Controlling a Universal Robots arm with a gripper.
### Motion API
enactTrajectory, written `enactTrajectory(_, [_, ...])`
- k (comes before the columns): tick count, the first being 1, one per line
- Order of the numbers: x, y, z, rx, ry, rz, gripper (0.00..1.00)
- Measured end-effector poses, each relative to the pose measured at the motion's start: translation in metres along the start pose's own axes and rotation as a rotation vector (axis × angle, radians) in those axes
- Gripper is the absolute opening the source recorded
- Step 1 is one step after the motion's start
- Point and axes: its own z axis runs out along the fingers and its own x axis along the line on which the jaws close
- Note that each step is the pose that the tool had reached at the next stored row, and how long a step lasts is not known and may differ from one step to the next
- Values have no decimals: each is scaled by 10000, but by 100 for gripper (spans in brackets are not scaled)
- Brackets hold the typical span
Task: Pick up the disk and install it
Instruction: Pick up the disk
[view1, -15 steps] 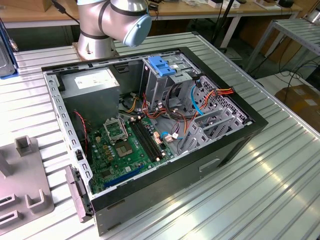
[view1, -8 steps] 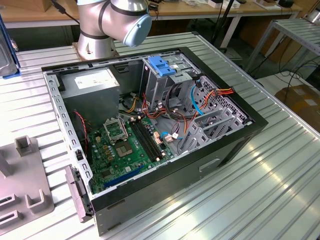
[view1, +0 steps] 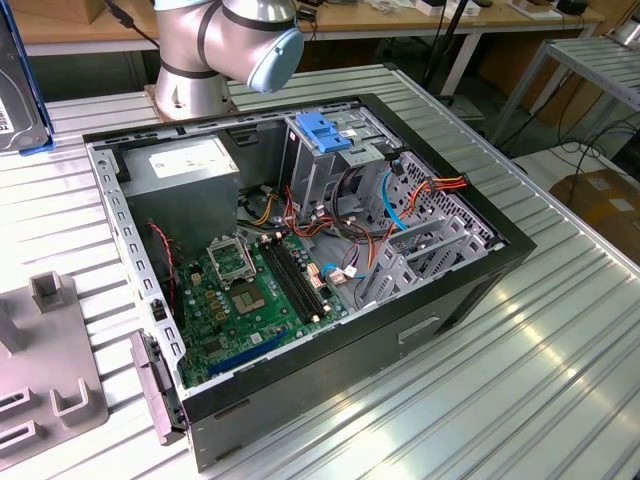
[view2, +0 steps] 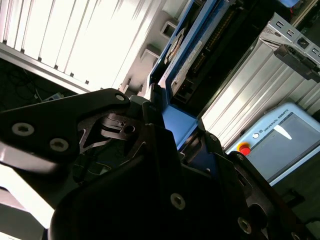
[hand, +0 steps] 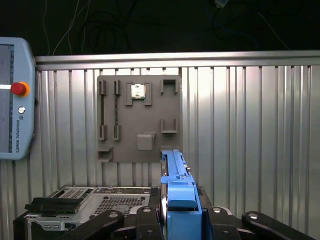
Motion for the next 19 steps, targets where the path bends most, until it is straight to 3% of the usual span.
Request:
enactTrajectory(11, [0, -8, 0, 0, 0, 0, 37])
enactTrajectory(19, [-1, -104, 5, 0, 0, 0, 37])
